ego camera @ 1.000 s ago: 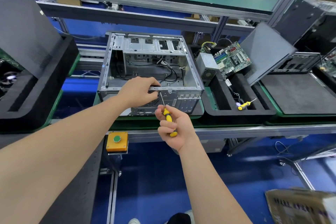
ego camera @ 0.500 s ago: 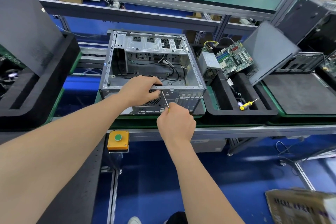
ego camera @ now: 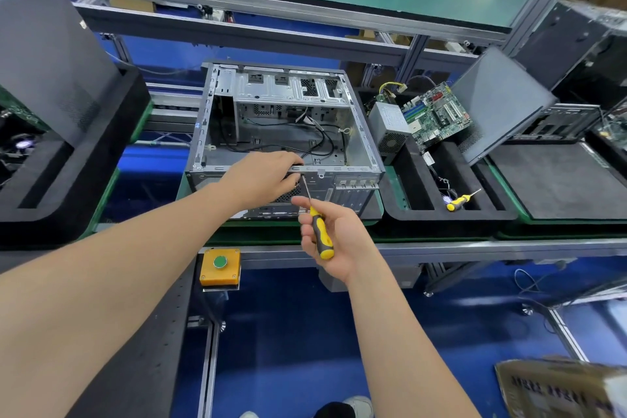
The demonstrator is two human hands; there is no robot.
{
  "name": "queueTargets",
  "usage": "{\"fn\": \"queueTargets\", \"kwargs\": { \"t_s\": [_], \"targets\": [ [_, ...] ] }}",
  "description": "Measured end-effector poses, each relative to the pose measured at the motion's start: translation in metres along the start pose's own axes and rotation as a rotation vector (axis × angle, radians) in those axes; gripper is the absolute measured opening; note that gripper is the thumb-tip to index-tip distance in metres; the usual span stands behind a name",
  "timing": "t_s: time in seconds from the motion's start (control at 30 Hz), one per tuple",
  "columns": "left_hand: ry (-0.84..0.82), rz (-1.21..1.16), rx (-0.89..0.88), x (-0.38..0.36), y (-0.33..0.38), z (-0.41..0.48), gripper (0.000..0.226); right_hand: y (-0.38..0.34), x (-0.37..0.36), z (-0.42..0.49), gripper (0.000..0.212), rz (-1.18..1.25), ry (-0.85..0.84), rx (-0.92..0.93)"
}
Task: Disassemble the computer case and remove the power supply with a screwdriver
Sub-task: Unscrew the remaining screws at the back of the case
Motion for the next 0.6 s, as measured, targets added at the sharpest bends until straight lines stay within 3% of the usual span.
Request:
{"fn": "queueTargets", "kwargs": {
  "t_s": [0.1, 0.2, 0.33, 0.43, 0.5, 0.53, 0.6],
  "targets": [
    [0.035, 0.05, 0.001, -0.001, 0.003, -0.001, 0.036, 0.01, -0.003, 0.005, 0.032, 0.287, -0.101, -0.085],
    [0.044, 0.083, 0.004, -0.001, 0.003, -0.001, 0.037, 0.011, -0.003, 0.01, 0.034, 0.206, -0.042, -0.02],
    [0.054, 0.086, -0.018, -0.001, 0.003, -0.003, 0.037, -0.002, 0.002, 0.006, 0.029, -0.373, 0.259, 0.237],
    [0.057, 0.078, -0.031, -0.001, 0.002, -0.002, 0.036, -0.02, -0.012, -0.01, 0.031, -1.057, 0.433, 0.564],
    [0.042, 0.056, -0.031, -0.002, 0.001, -0.001, 0.034, -0.024, -0.024, -0.014, 0.033, -1.52, 0.578, 0.668],
    [0.039, 0.05, -0.03, -0.003, 0.001, -0.001, 0.034, -0.024, -0.029, -0.014, 0.031, -1.65, 0.66, 0.682],
    [0.042, 0.045, -0.027, -0.003, 0.0, -0.001, 0.033, -0.024, -0.031, -0.014, 0.027, -1.67, 0.74, 0.719]
  ]
}}
Point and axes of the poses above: each hand's wrist, its own z-axis towards the middle knuckle, its own x-axis out of the back of the hand, y = z × x, the point moved 6 cm from there along z, towards the middle knuckle, and after that the axes turned 10 degrees about z, right-handed, at the moved point
